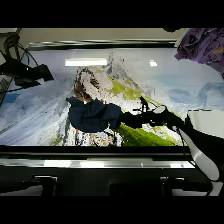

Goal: Fold the clothes and pants, and hang the long-sleeved shirts on hangers.

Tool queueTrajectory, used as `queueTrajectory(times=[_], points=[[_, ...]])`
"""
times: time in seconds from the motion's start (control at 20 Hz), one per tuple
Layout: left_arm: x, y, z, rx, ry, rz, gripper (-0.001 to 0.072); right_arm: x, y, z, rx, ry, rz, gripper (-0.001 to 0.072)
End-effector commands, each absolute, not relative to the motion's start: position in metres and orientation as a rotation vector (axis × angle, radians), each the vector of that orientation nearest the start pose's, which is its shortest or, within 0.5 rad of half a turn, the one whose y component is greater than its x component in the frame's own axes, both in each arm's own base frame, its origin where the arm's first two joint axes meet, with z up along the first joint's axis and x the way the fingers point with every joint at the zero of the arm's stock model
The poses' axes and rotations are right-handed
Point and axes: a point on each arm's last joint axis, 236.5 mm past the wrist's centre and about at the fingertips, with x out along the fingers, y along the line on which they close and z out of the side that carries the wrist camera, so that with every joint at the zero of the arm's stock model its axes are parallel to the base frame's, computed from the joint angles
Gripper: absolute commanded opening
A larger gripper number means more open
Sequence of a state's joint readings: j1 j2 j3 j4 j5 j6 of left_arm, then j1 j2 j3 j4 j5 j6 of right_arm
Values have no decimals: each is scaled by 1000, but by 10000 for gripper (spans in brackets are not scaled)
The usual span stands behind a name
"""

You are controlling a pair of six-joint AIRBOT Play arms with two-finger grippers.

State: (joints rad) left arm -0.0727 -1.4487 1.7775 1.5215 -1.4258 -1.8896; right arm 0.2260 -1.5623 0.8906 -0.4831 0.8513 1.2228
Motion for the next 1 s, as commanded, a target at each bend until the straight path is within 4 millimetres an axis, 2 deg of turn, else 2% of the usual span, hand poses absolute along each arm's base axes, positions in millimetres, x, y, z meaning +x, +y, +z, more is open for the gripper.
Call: queueTrajectory(times=[0.0, 0.1, 0.25, 0.3, 0.45, 0.55, 0.75, 0.95], points=[[445, -34, 128, -315, 1176, 121, 678, 361, 250, -99, 823, 1364, 483, 487], [448, -26, 120, -329, 1190, 138, 678, 357, 253, -104, 838, 1387, 488, 356], [451, -10, 110, -349, 1206, 173, 677, 355, 254, -105, 819, 1390, 513, 67], [452, -4, 106, -358, 1211, 187, 678, 356, 253, -105, 818, 1386, 509, 25], [457, 22, 92, -393, 1224, 219, 677, 358, 251, -104, 817, 1376, 502, 24], [468, 29, 76, -461, 1217, 167, 678, 360, 244, -98, 798, 1363, 502, 24], [487, 12, 20, -646, 1237, -18, 677, 362, 222, -78, 729, 1340, 458, 24], [498, -21, -36, -744, 1300, -128, 675, 351, 216, -67, 684, 1361, 455, 24]])
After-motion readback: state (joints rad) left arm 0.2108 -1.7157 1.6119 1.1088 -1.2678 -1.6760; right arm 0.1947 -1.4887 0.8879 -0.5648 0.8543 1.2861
